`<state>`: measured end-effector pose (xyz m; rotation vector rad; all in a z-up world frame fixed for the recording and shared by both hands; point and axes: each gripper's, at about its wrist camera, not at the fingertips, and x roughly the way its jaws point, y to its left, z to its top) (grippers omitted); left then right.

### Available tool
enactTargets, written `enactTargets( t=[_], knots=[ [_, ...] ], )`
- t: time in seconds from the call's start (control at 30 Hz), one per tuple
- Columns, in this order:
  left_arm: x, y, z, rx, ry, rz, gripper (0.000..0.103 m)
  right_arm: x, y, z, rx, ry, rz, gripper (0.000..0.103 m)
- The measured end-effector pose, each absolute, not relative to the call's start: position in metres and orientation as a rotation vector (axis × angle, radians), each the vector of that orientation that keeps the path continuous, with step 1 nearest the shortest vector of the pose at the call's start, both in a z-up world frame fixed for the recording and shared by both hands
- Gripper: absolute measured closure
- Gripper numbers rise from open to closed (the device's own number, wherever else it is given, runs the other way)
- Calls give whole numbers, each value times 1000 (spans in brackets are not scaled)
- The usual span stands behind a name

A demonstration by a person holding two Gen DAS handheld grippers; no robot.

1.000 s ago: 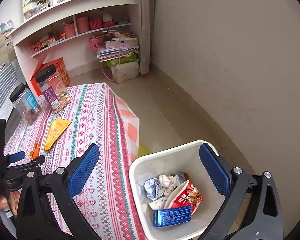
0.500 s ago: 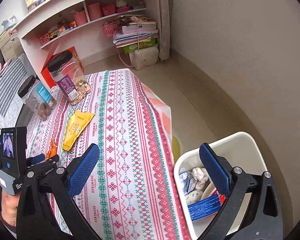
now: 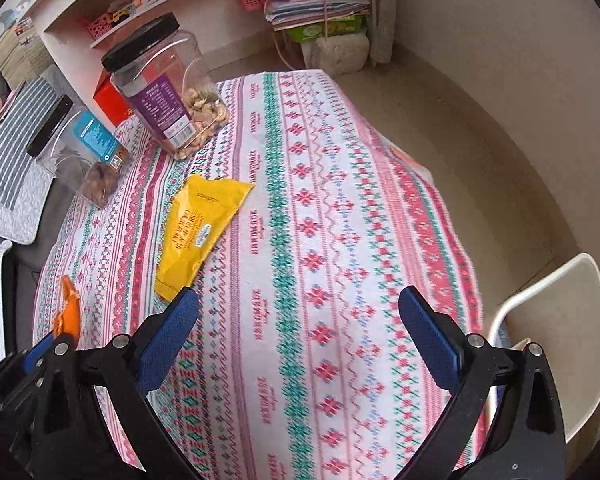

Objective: Collect trash
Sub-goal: 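Grasp the orange peel with the left gripper while the right gripper grasps the yellow packet, then carry the yellow packet to the bin and release it with the right gripper while the left carries the peel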

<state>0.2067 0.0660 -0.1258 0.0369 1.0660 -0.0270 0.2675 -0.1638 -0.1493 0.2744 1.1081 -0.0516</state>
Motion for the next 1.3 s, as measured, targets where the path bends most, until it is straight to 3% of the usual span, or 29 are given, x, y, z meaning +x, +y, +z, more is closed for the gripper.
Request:
enactTargets(
  t=[0.17,0.37,0.43,0.5,0.53,0.57,0.6,0.8,1.3],
  knots=[
    [192,93,-104,-11,1033,-2,87,309,-122,-175,320,1133,-75,7],
    [195,117,-104,-42,1051,36,87,337,-80,-202,169,1160,-127,6],
    [195,121,-104,-52,1052,40,87,333,-71,-201,99,1103,-120,20],
    [194,123,-102,-51,1048,45,87,327,-66,-197,68,1074,-71,51],
    [193,124,-102,-51,1049,45,87,323,-65,-195,67,1070,-46,60],
    [191,125,-101,-53,1052,48,87,319,-67,-193,74,1071,-26,80],
    [190,127,-102,-55,1057,52,87,315,-69,-192,91,1077,-6,89],
    [180,134,-105,-84,1075,64,87,271,-96,-189,208,1106,66,95],
    [136,109,-96,-69,1057,19,87,172,-139,-123,219,1033,165,95]
  ],
)
